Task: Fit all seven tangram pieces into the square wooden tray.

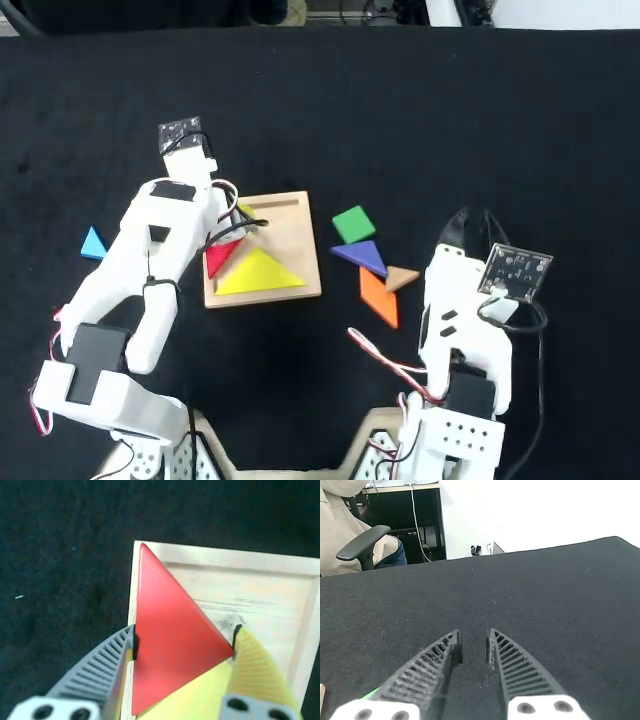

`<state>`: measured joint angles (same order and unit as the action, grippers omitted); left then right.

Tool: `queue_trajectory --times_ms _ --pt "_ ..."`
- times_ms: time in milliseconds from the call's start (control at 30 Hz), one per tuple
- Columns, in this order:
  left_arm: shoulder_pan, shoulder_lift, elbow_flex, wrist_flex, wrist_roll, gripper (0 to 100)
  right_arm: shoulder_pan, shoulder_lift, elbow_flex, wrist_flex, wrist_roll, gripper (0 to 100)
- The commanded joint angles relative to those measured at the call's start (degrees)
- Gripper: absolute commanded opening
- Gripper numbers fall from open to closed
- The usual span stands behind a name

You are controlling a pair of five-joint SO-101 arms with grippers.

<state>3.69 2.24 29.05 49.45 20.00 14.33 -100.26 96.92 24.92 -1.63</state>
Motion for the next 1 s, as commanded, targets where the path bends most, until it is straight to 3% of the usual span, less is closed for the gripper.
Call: queue_trajectory --times_ms 0,167,367,667,800,967 --pt "0.4 -2.7 -0.5 -0.9 0.4 23 -0.9 0.6 0.0 -1.1 -0.4 9.6" --pt "0.4 -2.7 -0.4 -0.6 0.4 34 -0.9 0.6 0.0 -1.1 -0.4 9.6" --pt "0.3 -2.7 -0.5 -0.5 0.2 33 -0.9 0.6 0.0 -1.1 -0.4 9.6" --pt "1.6 -2.7 -6.9 -0.8 -5.9 33 -0.9 0.6 0.0 -1.1 -0.4 9.6" --pt "6.8 1.6 -9.0 -5.9 -9.6 33 -2.3 0.7 0.0 -0.9 0.1 9.6" --pt "7.5 10.9 -14.0 -10.0 -9.8 33 -2.4 0.7 0.0 -0.9 2.8 9.6"
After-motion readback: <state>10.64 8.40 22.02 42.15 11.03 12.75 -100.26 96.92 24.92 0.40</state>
